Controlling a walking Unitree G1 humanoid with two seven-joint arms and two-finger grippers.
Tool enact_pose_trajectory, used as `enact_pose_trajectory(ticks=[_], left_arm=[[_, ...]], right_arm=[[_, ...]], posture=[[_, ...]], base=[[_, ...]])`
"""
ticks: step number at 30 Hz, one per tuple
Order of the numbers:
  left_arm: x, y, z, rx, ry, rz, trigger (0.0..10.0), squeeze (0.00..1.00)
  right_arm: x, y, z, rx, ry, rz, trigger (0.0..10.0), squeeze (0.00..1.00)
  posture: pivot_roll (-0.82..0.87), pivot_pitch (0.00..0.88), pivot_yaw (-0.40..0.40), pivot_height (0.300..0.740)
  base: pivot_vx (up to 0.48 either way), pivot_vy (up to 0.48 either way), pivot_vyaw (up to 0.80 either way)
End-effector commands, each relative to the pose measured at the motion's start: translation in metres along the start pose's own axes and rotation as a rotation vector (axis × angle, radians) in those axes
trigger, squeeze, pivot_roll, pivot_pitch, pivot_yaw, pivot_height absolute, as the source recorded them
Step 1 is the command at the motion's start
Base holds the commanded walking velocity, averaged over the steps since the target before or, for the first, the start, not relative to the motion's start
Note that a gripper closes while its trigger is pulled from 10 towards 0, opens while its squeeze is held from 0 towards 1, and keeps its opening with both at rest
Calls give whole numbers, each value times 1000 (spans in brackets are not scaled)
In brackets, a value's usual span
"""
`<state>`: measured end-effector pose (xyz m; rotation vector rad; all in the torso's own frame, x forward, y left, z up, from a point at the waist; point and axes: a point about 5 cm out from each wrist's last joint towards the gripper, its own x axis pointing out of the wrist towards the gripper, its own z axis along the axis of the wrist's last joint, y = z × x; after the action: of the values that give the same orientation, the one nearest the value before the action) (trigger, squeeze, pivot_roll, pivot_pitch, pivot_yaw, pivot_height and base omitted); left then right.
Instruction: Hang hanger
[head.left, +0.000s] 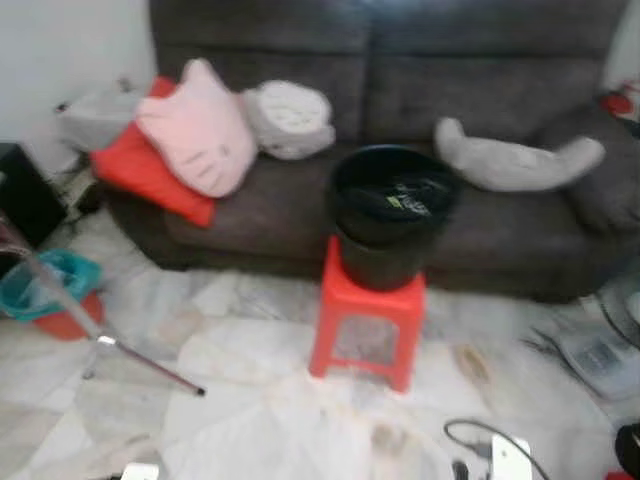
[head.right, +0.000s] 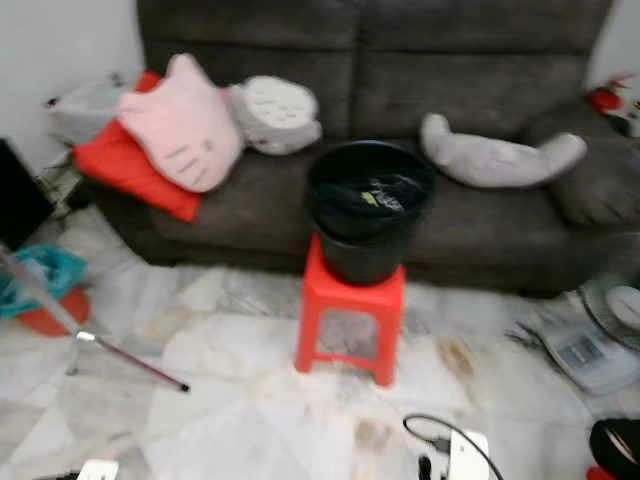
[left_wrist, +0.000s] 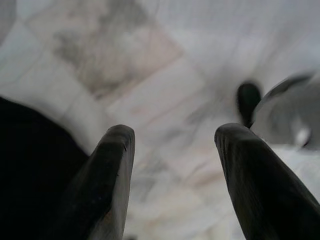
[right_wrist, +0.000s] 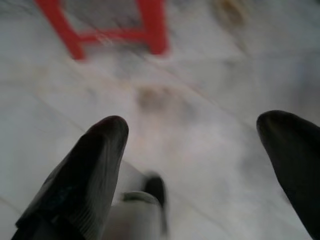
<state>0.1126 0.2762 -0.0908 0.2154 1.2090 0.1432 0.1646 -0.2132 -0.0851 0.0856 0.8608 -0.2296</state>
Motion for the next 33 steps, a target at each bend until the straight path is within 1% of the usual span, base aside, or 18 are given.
enact_pose_trajectory(ticks=[1, 9, 15, 18, 24, 27, 31, 32, 33], left_arm=[[1, -6, 13, -2, -39, -17, 10000, 0], [1, -7, 13, -10, -41, -19, 10000, 0], [1, -7, 14, -10, -41, -18, 10000, 0], [2, -6, 14, -7, -42, -18, 10000, 0], [2, -6, 15, -11, -41, -13, 10000, 0], [2, -6, 15, -5, -42, -14, 10000, 0], [2, -5, 15, -2, -42, -11, 10000, 0], [2, -5, 16, 0, -42, -10, 10000, 0], [2, -5, 16, 2, -42, -10, 10000, 0]], right_arm=[[-2, -12, -4, -5, 9, -32, 10000, 0], [-1, -11, 2, -4, -13, -36, 10000, 0], [-1, -11, 2, 14, -16, -40, 10000, 0], [0, -10, 3, 24, -16, -39, 10000, 0], [0, -9, 4, 15, -18, -34, 10000, 0], [0, -9, 6, 19, -34, -36, 10000, 0], [3, -6, 20, -24, -99, -16, 10000, 0], [4, -5, 27, -44, -125, -9, 10000, 0], [5, -4, 39, -86, -177, 2, 10000, 0]], posture=[[-65, 0, 13, 719], [-67, 0, 14, 719], [-75, 0, 17, 719], [-74, 0, 19, 719], [-72, 0, 19, 719], [-74, 0, 21, 719], [-81, 0, 27, 719], [-84, 0, 29, 719], [-85, 0, 29, 719]], base=[[368, 0, 0], [367, 0, 0], [368, 0, 0], [369, 0, -729], [348, 0, -725], [87, 0, 0], [0, 0, 0], [0, 0, 0], [0, 0, 0]])
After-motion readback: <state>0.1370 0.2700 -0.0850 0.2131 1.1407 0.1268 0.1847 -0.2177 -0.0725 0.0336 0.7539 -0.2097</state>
